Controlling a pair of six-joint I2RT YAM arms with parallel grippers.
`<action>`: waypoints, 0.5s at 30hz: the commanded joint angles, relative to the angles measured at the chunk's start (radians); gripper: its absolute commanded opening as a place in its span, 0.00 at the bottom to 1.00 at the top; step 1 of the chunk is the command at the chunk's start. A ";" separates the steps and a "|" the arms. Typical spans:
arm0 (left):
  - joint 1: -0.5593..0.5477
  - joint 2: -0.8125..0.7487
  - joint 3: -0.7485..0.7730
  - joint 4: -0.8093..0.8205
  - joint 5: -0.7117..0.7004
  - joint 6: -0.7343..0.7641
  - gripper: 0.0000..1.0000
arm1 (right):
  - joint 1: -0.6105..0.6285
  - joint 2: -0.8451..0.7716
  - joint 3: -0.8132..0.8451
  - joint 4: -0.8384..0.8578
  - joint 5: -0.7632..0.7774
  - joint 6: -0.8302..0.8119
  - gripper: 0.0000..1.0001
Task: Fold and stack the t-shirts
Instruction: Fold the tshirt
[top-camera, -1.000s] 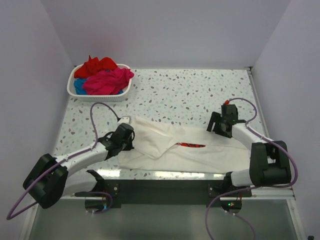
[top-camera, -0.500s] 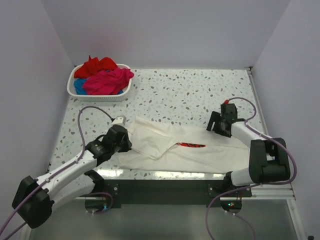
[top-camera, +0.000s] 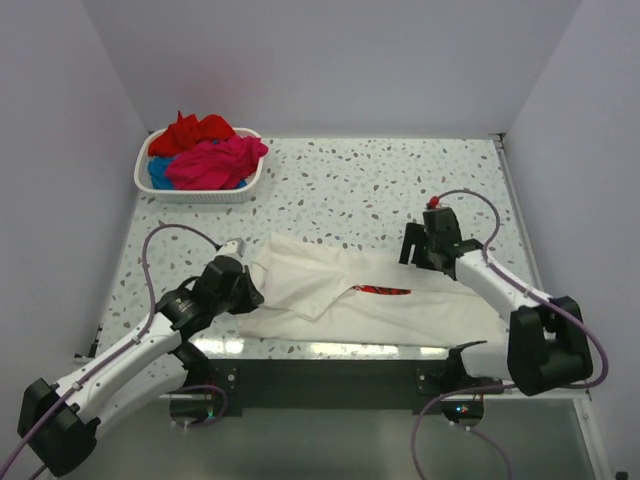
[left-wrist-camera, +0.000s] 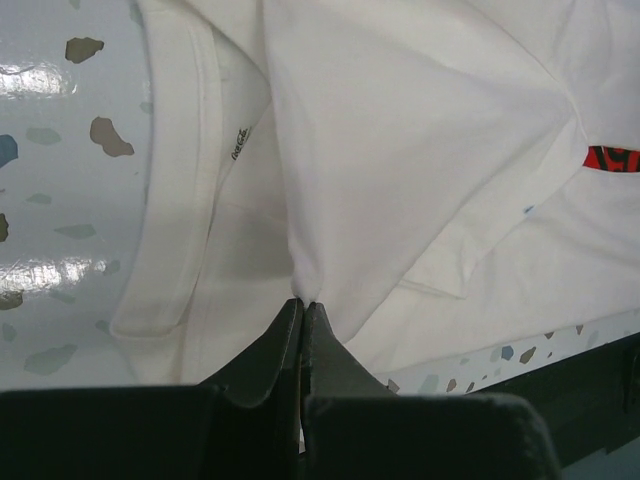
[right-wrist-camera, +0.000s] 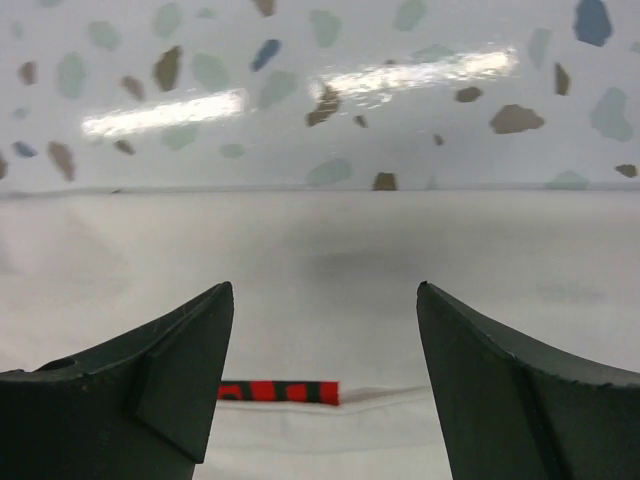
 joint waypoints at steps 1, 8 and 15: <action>0.006 0.006 0.020 -0.015 0.023 -0.015 0.00 | 0.133 -0.121 0.015 -0.055 0.038 0.067 0.77; 0.006 0.013 0.023 -0.020 0.017 -0.012 0.00 | 0.580 -0.089 -0.002 -0.012 0.072 0.245 0.73; 0.006 0.009 0.026 -0.027 0.017 -0.010 0.00 | 0.852 0.130 0.136 0.020 0.112 0.339 0.73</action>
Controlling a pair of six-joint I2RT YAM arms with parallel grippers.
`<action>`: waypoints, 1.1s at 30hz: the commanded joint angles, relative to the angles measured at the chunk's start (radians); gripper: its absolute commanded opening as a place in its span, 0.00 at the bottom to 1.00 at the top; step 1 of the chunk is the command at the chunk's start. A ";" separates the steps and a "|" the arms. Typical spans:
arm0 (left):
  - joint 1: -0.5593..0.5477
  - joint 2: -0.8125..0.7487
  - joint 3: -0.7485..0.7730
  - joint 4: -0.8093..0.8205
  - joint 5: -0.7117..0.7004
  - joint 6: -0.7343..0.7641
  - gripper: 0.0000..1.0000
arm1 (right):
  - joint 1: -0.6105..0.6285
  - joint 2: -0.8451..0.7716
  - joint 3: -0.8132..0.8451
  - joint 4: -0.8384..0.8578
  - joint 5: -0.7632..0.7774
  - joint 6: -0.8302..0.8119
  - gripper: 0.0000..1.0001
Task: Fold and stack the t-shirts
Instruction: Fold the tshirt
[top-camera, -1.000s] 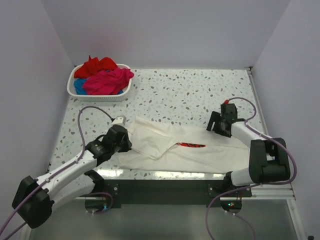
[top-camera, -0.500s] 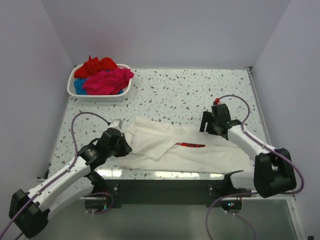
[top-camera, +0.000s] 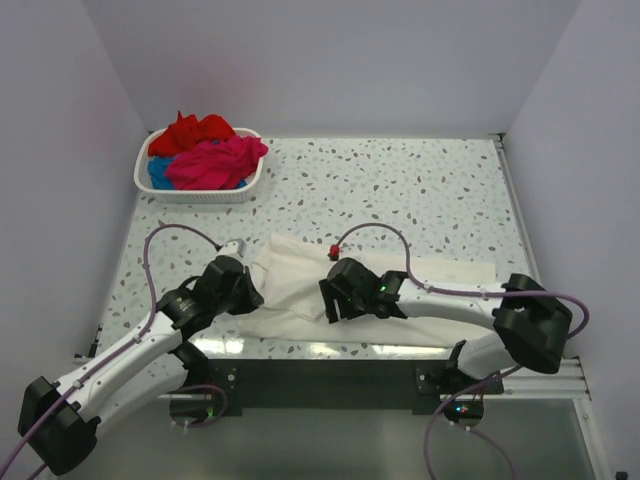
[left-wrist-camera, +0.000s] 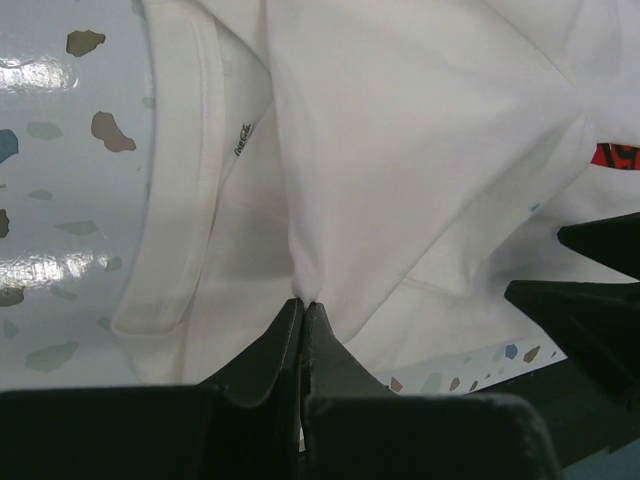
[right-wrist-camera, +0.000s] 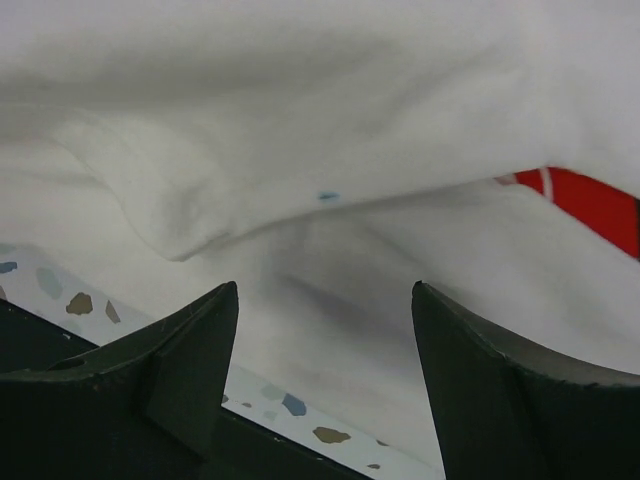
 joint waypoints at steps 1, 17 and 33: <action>0.006 -0.005 0.027 -0.019 0.013 -0.006 0.00 | 0.069 0.099 0.097 0.024 0.059 0.080 0.73; 0.006 -0.019 0.036 -0.031 0.008 -0.001 0.00 | 0.192 0.249 0.197 0.107 0.142 0.130 0.65; 0.006 -0.021 0.049 -0.043 0.013 0.013 0.00 | 0.204 0.205 0.217 0.011 0.185 0.100 0.03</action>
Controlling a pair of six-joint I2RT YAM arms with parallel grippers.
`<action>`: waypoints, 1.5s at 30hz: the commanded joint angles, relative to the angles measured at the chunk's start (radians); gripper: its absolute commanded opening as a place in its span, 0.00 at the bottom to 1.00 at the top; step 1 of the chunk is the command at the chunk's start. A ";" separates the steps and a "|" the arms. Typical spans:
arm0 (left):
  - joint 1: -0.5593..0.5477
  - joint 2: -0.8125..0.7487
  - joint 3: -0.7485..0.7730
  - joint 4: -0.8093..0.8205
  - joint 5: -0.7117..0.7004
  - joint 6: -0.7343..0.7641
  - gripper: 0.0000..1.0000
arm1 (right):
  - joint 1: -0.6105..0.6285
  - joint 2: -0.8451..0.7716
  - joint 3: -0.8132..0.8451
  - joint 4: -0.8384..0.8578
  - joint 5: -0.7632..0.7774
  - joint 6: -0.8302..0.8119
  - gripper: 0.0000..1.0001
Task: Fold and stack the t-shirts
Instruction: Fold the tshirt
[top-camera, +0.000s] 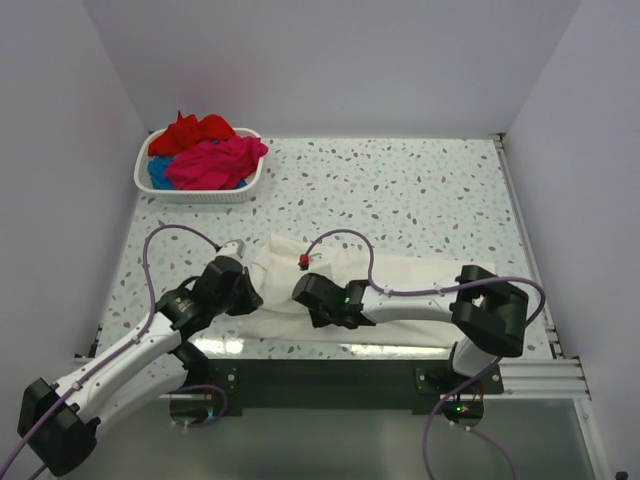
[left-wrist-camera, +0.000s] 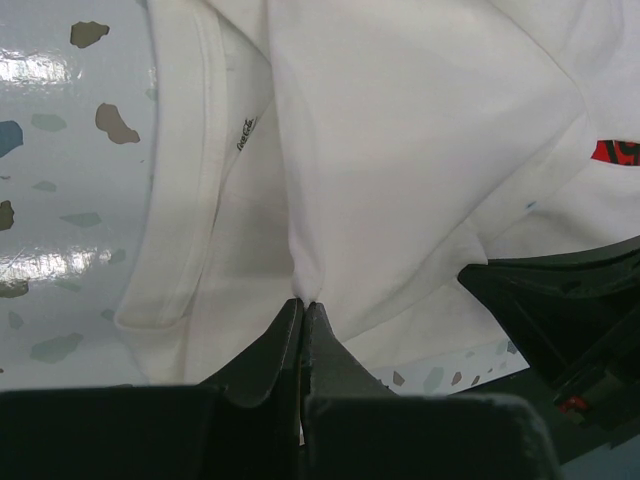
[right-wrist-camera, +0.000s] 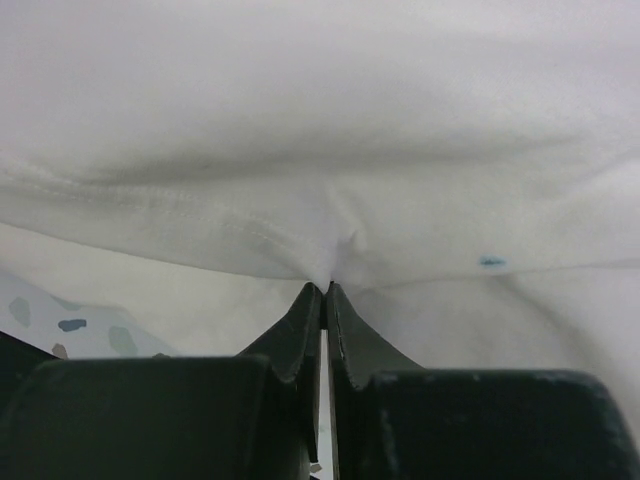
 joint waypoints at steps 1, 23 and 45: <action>0.006 -0.010 0.044 -0.019 0.025 0.014 0.00 | 0.010 -0.073 0.037 -0.059 0.027 -0.009 0.01; 0.006 -0.076 0.059 -0.147 0.092 0.027 0.00 | 0.087 -0.111 0.037 -0.214 -0.027 0.000 0.00; 0.001 -0.122 0.050 -0.219 0.214 0.112 0.12 | 0.113 -0.137 0.008 -0.265 -0.052 0.014 0.00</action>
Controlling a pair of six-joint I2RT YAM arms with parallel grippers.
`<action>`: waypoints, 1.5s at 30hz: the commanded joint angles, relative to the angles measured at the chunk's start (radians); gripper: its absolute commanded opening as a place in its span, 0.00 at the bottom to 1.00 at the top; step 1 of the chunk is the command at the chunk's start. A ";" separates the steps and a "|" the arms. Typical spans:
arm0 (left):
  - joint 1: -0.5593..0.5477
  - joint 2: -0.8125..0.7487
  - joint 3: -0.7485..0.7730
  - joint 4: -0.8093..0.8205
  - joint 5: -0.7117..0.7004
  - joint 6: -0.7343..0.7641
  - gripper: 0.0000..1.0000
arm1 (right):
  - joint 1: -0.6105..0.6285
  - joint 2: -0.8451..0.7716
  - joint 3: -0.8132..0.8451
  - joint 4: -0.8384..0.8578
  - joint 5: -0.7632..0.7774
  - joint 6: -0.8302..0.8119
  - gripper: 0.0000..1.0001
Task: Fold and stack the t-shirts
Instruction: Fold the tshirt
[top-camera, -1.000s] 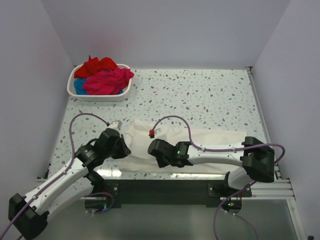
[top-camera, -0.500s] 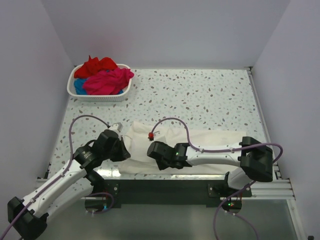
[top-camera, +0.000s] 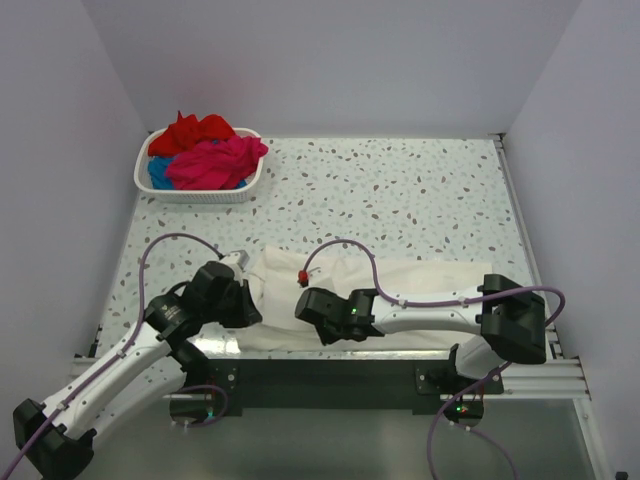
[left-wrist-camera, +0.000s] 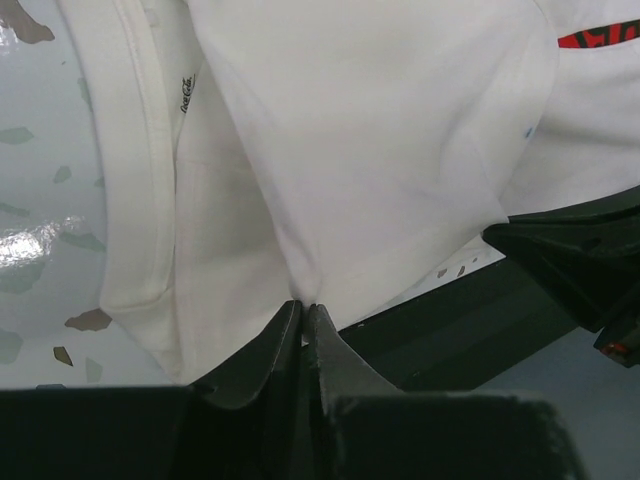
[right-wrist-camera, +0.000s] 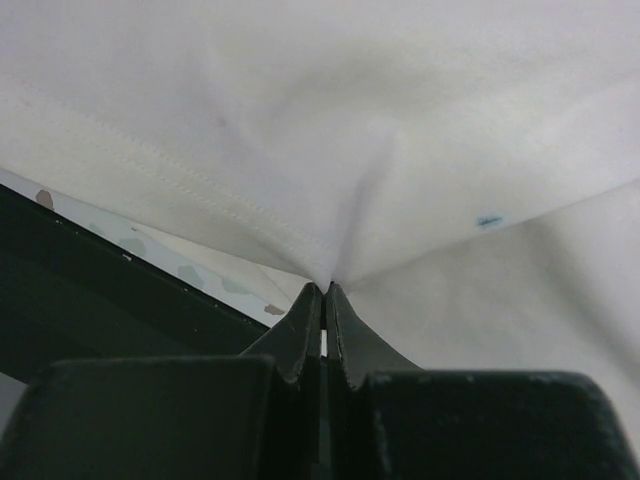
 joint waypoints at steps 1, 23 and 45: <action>0.001 -0.008 0.011 -0.029 0.034 0.032 0.13 | 0.010 -0.023 -0.013 -0.037 -0.016 0.023 0.00; 0.009 0.487 0.287 0.423 -0.188 0.045 0.84 | -0.256 -0.299 -0.059 -0.033 0.087 -0.104 0.64; 0.225 0.827 0.306 0.680 -0.148 0.104 0.62 | -0.895 -0.349 -0.269 0.171 -0.060 -0.277 0.62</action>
